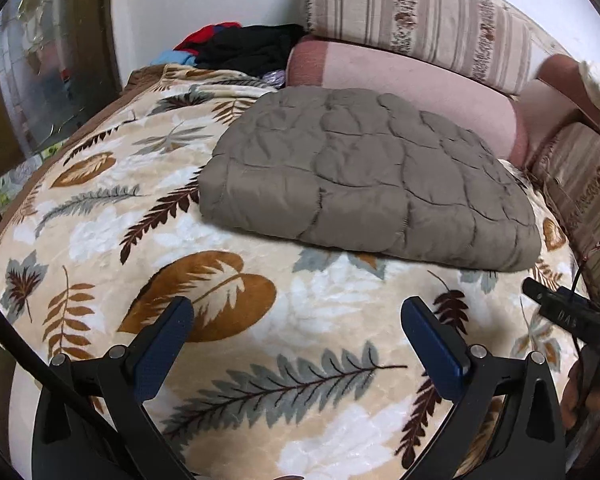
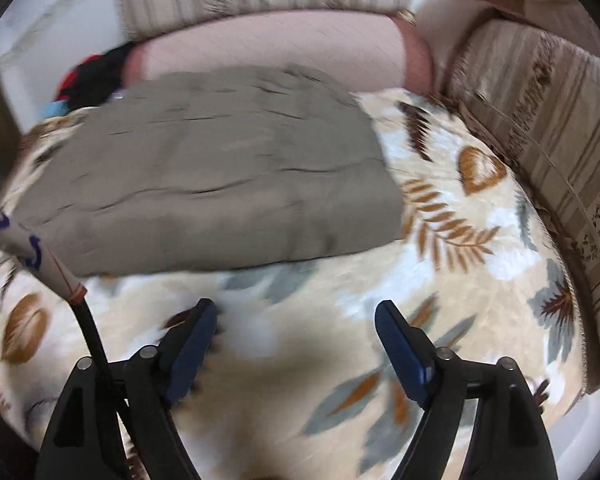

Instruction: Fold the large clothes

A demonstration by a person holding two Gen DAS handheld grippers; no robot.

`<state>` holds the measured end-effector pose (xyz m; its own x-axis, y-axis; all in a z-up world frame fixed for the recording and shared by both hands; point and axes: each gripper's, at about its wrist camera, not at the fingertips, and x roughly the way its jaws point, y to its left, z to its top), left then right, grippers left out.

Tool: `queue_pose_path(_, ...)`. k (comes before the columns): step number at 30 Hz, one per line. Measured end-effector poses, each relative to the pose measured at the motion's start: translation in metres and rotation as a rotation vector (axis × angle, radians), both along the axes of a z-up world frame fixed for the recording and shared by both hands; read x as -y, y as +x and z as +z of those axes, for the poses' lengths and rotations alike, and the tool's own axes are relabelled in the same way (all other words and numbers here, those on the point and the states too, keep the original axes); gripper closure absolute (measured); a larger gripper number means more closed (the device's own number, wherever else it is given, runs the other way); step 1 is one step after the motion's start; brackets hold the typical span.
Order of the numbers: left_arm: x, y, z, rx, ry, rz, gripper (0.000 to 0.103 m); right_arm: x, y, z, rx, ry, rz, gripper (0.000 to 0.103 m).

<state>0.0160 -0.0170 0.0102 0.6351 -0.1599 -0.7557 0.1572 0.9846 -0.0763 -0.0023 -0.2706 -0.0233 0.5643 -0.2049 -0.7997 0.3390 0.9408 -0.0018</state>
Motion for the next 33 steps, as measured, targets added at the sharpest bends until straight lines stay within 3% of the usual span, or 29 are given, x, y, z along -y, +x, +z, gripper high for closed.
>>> queue_pose_path(5,-0.004,-0.013,0.014,0.078,-0.019,-0.01,0.0,-0.045,-0.011,0.012,0.048,-0.084,0.08,0.017)
queue_pose_path(10,-0.013,-0.02,0.024,0.106,-0.116,-0.007,0.0,-0.063,-0.022,0.024,0.095,-0.14,0.109,0.016)
queue_pose_path(20,-0.007,-0.024,0.023,0.117,-0.018,0.015,0.0,-0.065,-0.032,0.029,0.114,-0.154,0.111,0.015)
queue_pose_path(33,-0.004,-0.02,0.015,0.068,0.002,0.011,0.0,-0.068,-0.033,0.03,0.113,-0.169,0.111,0.012)
